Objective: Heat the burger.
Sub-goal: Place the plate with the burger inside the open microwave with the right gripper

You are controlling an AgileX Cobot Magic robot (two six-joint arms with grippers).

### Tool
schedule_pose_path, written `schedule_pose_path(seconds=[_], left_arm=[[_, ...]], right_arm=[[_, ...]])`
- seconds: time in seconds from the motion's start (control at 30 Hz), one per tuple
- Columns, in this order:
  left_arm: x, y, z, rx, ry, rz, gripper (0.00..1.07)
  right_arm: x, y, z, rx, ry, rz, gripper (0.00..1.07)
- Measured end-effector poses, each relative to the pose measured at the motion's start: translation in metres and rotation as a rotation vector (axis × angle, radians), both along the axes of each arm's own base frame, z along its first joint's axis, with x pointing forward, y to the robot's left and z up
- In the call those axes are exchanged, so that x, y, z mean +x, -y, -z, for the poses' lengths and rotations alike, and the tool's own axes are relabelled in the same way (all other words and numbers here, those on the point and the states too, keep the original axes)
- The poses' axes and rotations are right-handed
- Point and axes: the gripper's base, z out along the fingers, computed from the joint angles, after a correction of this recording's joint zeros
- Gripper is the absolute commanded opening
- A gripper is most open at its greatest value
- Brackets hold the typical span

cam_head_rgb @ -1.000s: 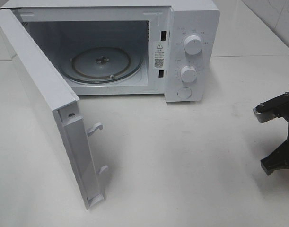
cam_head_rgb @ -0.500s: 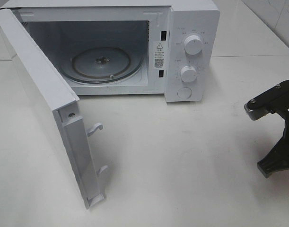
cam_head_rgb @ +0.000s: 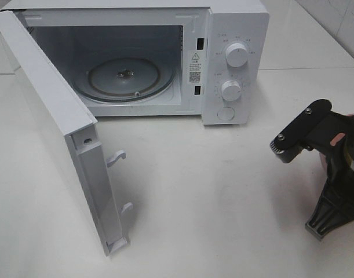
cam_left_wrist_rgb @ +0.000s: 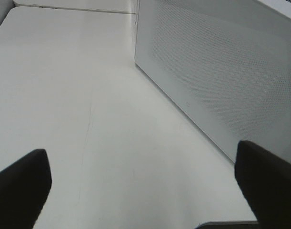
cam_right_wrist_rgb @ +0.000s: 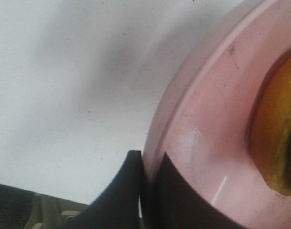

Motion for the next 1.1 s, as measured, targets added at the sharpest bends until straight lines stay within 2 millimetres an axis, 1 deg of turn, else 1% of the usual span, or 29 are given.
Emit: schedule_pose_path(seconds=[0.03, 0.1, 0.13, 0.17, 0.23, 0.27, 0.3, 0.33, 0.4, 0.47, 0.57, 0.6, 0.63, 0.7, 0.77, 0.8, 0.87, 0.97, 1.1], left_arm=[[0.0, 0.0, 0.0, 0.0, 0.0, 0.0, 1.0], [0.0, 0.0, 0.0, 0.0, 0.0, 0.0, 1.0], [0.0, 0.0, 0.0, 0.0, 0.0, 0.0, 1.0], [0.0, 0.0, 0.0, 0.0, 0.0, 0.0, 1.0], [0.0, 0.0, 0.0, 0.0, 0.0, 0.0, 1.0], [0.0, 0.0, 0.0, 0.0, 0.0, 0.0, 1.0], [0.0, 0.0, 0.0, 0.0, 0.0, 0.0, 1.0], [0.0, 0.0, 0.0, 0.0, 0.0, 0.0, 1.0], [0.0, 0.0, 0.0, 0.0, 0.0, 0.0, 1.0], [0.0, 0.0, 0.0, 0.0, 0.0, 0.0, 1.0], [0.0, 0.0, 0.0, 0.0, 0.0, 0.0, 1.0], [0.0, 0.0, 0.0, 0.0, 0.0, 0.0, 1.0], [0.0, 0.0, 0.0, 0.0, 0.0, 0.0, 1.0], [0.0, 0.0, 0.0, 0.0, 0.0, 0.0, 1.0], [0.0, 0.0, 0.0, 0.0, 0.0, 0.0, 1.0], [0.0, 0.0, 0.0, 0.0, 0.0, 0.0, 1.0], [0.0, 0.0, 0.0, 0.0, 0.0, 0.0, 1.0], [0.0, 0.0, 0.0, 0.0, 0.0, 0.0, 1.0], [0.0, 0.0, 0.0, 0.0, 0.0, 0.0, 1.0]], right_arm=[[0.0, 0.0, 0.0, 0.0, 0.0, 0.0, 0.0], [-0.007, -0.01, 0.0, -0.01, -0.011, -0.084, 0.0], [-0.007, -0.01, 0.0, -0.01, -0.011, -0.084, 0.0], [-0.012, -0.017, 0.0, -0.018, -0.016, -0.137, 0.0], [-0.014, -0.019, 0.0, -0.024, -0.016, -0.161, 0.0], [-0.018, -0.025, -0.001, -0.039, -0.018, -0.22, 0.0], [-0.018, -0.025, -0.001, -0.039, -0.018, -0.22, 0.0], [-0.022, -0.029, -0.001, -0.055, -0.027, -0.273, 0.0], [-0.024, -0.031, -0.001, -0.06, -0.028, -0.298, 0.0], [-0.03, -0.038, -0.002, -0.086, -0.034, -0.392, 0.0], [-0.03, -0.039, -0.002, -0.092, -0.033, -0.408, 0.0], [-0.031, -0.04, -0.002, -0.107, -0.031, -0.445, 0.0], [-0.031, -0.04, -0.002, -0.107, -0.031, -0.445, 0.0], [-0.03, -0.041, -0.003, -0.141, -0.035, -0.523, 0.0], [-0.029, -0.041, -0.003, -0.148, -0.035, -0.538, 0.0], [-0.029, -0.041, -0.003, -0.148, -0.035, -0.538, 0.0], [-0.028, -0.044, -0.003, -0.148, -0.04, -0.616, 0.0], [-0.028, -0.045, -0.003, -0.145, -0.04, -0.633, 0.0], [-0.027, -0.05, -0.002, -0.134, -0.042, -0.728, 0.0]])
